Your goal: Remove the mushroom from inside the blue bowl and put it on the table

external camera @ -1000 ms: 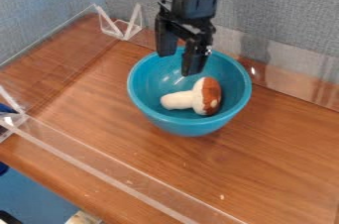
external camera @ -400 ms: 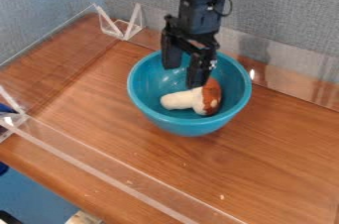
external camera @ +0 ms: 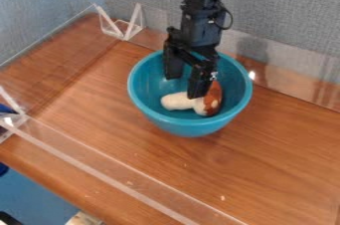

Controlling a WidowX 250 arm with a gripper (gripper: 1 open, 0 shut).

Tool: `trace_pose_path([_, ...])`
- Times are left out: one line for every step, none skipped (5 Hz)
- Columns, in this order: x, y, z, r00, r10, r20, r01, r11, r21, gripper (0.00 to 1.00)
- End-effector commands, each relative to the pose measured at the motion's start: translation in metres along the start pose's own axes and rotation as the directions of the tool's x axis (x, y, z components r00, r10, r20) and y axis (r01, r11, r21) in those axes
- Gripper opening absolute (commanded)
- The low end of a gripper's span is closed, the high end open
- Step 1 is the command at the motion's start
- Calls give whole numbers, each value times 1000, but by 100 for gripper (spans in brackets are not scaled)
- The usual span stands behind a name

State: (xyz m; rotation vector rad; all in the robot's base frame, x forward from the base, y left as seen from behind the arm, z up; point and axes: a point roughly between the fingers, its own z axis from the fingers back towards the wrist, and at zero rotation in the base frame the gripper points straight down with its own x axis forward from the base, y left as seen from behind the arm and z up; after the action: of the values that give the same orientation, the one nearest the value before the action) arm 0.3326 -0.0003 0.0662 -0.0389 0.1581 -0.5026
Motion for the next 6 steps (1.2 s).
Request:
trace_pose_path([5,-2,7,999,-12,32,11,1000,16,100])
trace_pose_path([6,-3,1,1000,-13,26,13,1000,11,100])
trace_pose_path([7,-3,-4,1000,-14,23,14,1000,6,100])
trace_pose_path([8,-4,-6,1000,-12,24,12,1000,3,0])
trace_pose_path([7,-5,1,999,-20,43,20,1000,9,0])
trace_pose_path([6,-7,20,996,-22,81,21,1000,18,0])
